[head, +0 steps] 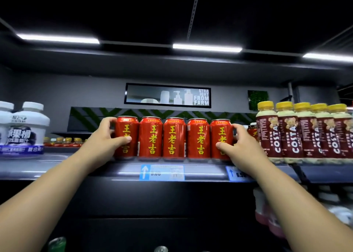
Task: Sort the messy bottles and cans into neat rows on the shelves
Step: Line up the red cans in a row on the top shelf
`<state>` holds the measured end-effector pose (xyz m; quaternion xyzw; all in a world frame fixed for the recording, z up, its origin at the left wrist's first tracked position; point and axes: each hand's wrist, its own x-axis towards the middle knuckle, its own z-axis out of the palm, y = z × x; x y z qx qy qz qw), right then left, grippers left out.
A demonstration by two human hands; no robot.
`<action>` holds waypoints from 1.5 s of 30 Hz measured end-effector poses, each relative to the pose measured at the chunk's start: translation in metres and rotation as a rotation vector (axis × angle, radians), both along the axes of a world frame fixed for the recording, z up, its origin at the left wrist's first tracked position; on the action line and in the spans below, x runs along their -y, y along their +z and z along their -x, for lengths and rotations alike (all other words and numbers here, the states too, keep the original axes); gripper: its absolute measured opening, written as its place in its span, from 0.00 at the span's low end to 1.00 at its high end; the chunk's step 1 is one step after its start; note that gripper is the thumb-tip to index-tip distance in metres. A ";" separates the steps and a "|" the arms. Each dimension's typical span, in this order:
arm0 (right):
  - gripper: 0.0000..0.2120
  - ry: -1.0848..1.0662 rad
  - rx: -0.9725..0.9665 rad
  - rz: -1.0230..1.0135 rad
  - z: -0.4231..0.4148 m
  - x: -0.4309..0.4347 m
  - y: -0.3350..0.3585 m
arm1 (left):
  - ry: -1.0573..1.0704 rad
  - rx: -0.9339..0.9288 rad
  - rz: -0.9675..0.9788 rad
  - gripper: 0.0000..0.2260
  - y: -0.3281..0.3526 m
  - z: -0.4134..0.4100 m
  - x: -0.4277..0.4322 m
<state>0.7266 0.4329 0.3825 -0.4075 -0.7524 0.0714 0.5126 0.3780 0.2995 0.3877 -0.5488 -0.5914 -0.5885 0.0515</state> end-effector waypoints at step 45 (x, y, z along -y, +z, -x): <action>0.44 -0.075 0.015 -0.218 -0.001 -0.001 -0.016 | 0.379 -0.302 0.011 0.42 -0.017 -0.011 0.006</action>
